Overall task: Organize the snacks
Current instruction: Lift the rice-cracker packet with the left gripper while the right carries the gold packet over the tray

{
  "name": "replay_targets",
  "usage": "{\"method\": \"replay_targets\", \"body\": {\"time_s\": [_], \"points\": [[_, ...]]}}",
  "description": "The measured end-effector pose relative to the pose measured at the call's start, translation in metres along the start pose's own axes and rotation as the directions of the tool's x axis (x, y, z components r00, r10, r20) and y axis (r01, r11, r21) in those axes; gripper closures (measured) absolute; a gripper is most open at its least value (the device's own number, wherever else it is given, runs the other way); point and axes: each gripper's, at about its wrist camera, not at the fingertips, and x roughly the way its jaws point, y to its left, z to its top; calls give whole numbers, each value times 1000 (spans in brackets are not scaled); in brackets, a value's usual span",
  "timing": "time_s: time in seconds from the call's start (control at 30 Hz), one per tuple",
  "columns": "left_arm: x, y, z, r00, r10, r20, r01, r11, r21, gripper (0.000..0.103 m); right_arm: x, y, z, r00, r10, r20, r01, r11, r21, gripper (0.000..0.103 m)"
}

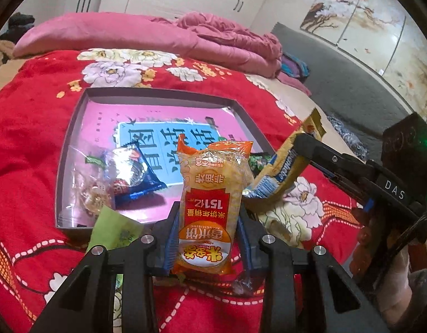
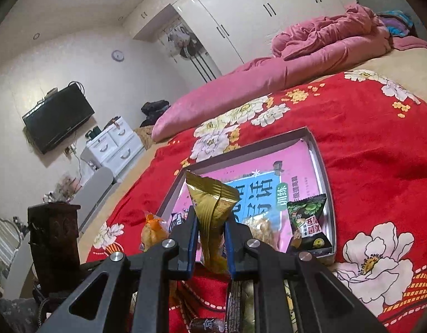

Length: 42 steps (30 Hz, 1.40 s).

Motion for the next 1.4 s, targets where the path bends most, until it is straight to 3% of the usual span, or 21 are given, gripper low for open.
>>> {"method": "replay_targets", "body": {"time_s": [1.13, 1.4], "points": [[13, 7, 17, 998, 53, 43, -51, 998, -41, 65, 7, -2, 9, 995, -73, 74, 69, 996, 57, 85], [18, 6, 19, 997, 72, 41, -70, 997, -36, 66, 14, -1, 7, 996, -59, 74, 53, 995, 79, 85]]}}
